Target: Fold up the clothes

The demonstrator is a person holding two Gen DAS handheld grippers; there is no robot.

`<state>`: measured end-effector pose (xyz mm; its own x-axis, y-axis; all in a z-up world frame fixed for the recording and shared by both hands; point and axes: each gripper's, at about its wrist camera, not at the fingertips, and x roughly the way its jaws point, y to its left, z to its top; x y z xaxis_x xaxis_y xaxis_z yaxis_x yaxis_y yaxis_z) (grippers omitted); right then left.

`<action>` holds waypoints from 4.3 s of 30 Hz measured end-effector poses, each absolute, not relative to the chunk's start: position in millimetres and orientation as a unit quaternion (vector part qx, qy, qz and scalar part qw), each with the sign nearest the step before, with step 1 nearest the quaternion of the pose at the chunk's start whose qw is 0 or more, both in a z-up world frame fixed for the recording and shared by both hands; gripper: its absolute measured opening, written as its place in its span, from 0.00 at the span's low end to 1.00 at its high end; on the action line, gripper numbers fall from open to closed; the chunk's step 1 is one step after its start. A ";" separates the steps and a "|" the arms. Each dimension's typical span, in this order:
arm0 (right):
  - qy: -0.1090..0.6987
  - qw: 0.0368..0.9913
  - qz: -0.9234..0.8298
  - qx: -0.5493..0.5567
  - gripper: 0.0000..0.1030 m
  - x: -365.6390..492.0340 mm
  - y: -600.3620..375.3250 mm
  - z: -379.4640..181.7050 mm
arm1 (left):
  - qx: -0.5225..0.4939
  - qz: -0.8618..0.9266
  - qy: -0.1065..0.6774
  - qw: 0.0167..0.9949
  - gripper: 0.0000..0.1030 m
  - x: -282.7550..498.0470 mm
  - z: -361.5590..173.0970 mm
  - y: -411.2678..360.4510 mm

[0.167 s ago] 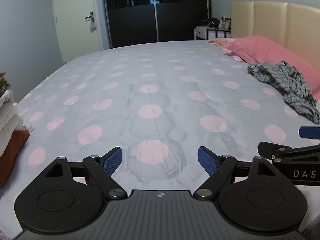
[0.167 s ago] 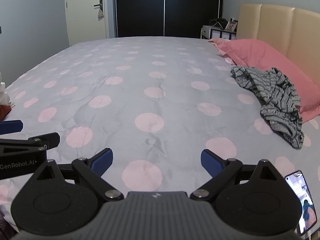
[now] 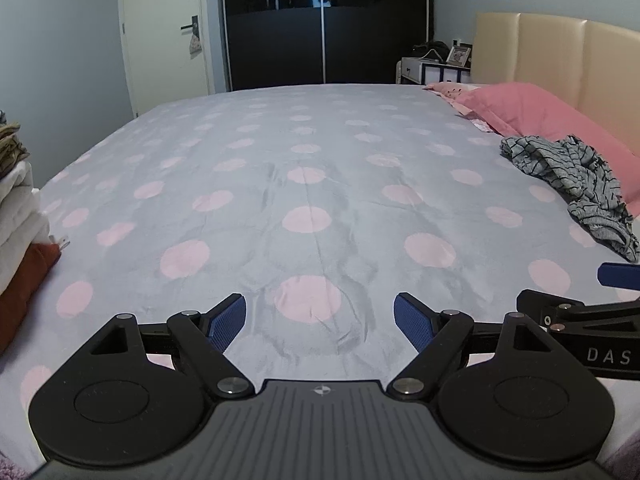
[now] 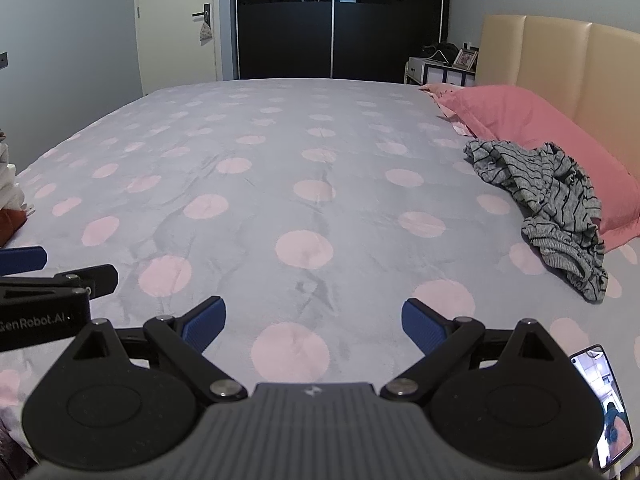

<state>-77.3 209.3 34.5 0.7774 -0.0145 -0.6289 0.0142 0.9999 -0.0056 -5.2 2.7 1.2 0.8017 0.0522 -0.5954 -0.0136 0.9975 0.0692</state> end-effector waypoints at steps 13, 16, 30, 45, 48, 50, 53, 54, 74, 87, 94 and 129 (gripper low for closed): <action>0.310 0.951 0.001 -0.007 0.93 -84.9 214.1 37.1 | 0.030 0.008 0.316 0.948 0.79 -11.7 3.8 7.7; 0.302 0.953 0.003 -0.007 0.93 -88.1 215.7 39.3 | 0.037 0.014 0.317 0.948 0.79 -10.2 3.3 4.9; 0.282 0.959 -0.001 -0.005 0.93 -93.8 215.3 41.1 | 0.036 0.014 0.329 0.944 0.79 -7.0 0.8 2.9; 0.280 0.960 -0.002 -0.006 0.93 -95.9 213.5 42.9 | 0.042 0.015 0.333 0.942 0.79 -6.1 -0.4 -1.5; 0.279 0.960 -0.004 -0.002 0.93 -96.2 212.6 43.6 | 0.044 0.015 0.333 0.942 0.79 -6.4 -1.4 -2.7; 0.278 0.961 -0.002 -0.004 0.93 -96.6 213.7 44.1 | 0.046 0.015 0.334 0.941 0.79 -6.4 -2.1 -2.9; 0.278 0.961 -0.001 -0.007 0.93 -96.5 213.4 44.2 | 0.046 0.015 0.334 0.941 0.79 -6.3 -2.1 -2.9; 0.278 0.960 -0.002 -0.010 0.93 -99.0 223.6 38.6 | 0.046 0.015 0.334 0.941 0.79 -6.5 -2.0 -2.9; 0.275 0.962 -0.001 -0.007 0.93 -102.1 217.1 42.0 | 0.053 0.023 0.334 0.941 0.79 -5.2 -3.1 -3.0; 0.272 0.962 0.007 -0.004 0.93 -102.1 201.9 38.0 | 0.070 0.038 0.302 0.950 0.79 -8.8 2.0 3.7; 0.279 0.960 -0.001 -0.005 0.93 -95.5 183.2 32.8 | 0.064 0.038 0.313 0.947 0.79 2.6 1.3 7.6; 0.406 0.891 -0.178 -0.100 0.40 90.1 -111.0 -73.1 | 0.015 0.062 0.405 0.912 0.79 77.8 -75.0 44.9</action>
<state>90.1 -111.0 -73.1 0.6061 -0.3984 -0.6884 0.2362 0.9166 -0.3225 77.8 44.9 -75.0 0.6638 0.1256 -0.7373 -0.1017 0.9918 0.0774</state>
